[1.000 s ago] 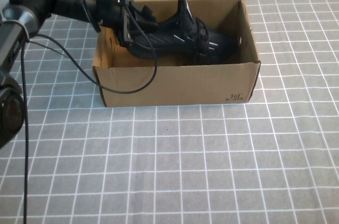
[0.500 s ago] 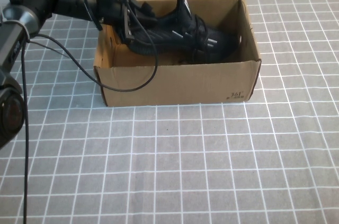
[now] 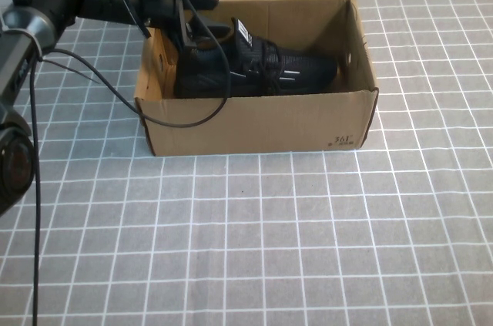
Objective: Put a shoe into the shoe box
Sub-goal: Place the shoe in the shoe box
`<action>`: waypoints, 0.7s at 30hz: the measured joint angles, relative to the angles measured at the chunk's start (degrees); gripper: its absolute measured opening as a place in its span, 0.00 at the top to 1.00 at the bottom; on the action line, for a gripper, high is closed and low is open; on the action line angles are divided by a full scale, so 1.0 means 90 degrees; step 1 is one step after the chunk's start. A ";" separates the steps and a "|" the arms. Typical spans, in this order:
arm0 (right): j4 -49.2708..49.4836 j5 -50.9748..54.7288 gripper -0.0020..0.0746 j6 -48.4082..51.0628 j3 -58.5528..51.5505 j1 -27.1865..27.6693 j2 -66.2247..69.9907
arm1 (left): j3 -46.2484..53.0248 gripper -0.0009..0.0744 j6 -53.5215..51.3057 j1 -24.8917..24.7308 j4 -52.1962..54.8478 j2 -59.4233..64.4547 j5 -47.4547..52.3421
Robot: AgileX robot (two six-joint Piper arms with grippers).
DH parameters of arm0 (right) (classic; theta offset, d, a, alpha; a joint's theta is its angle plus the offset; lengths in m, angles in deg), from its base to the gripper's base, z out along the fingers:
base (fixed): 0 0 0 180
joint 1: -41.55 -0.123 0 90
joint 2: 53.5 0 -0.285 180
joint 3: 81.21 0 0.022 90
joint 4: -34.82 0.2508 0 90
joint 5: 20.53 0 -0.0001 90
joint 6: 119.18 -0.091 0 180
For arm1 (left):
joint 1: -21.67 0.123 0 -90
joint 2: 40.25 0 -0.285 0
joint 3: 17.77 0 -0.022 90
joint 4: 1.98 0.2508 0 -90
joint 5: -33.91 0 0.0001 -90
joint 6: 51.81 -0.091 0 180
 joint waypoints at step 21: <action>-0.0457 0.0000 0.81 -0.0525 0.0000 0.0000 0.0000 | -0.0038 0.76 0.8882 -0.0897 0.4567 -0.1100 0.0090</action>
